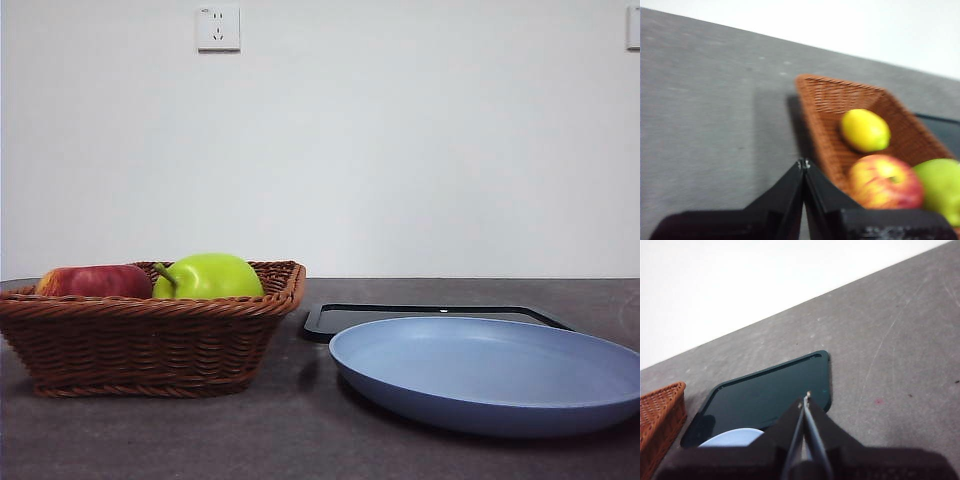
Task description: Take the lemon from the basket,put the lemon in the plate,hand out the plate
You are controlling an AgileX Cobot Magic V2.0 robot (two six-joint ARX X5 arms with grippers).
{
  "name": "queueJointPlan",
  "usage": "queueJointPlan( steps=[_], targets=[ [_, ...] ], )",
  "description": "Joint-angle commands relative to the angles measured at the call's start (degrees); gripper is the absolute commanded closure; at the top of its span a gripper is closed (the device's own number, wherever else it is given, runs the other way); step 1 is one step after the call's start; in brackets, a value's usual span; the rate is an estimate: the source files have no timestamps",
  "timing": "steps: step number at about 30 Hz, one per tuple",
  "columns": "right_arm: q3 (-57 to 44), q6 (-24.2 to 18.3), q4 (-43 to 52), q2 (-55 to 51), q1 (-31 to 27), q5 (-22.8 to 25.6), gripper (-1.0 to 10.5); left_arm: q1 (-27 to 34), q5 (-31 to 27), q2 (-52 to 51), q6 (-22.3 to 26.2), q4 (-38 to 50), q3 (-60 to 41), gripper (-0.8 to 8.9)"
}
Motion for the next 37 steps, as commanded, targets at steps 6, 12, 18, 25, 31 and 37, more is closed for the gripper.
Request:
queueJointPlan(
  steps=[6, 12, 18, 25, 31, 37],
  targets=[
    [8.96, 2.12, -6.19, 4.28, 0.04, -1.55, 9.4, 0.17, 0.68, 3.43, -6.6, -1.84, 5.42, 8.07],
    [19.65, 1.33, -14.1, 12.39, 0.04, -1.57, 9.4, 0.17, 0.76, 14.8, -6.36, -2.86, 14.78, 8.07],
    [29.03, -2.38, -18.84, 21.92, 0.04, -4.61, 9.4, 0.07, 7.91, 29.35, -0.02, -3.48, 25.75, 8.07],
    [37.62, -5.44, -26.18, 34.29, 0.04, -12.07, 9.4, -0.39, 19.26, 44.87, 4.26, -9.62, 38.49, 8.07],
    [40.92, -11.26, -33.7, 45.0, 0.04, -17.14, 9.4, -3.78, 21.29, 54.62, 10.43, -19.98, 47.6, 8.07],
    [40.92, -12.22, -36.15, 57.68, 0.13, -18.05, 7.9, -9.66, 21.0, 58.69, 12.52, -21.84, 50.93, 6.72]
  ],
)
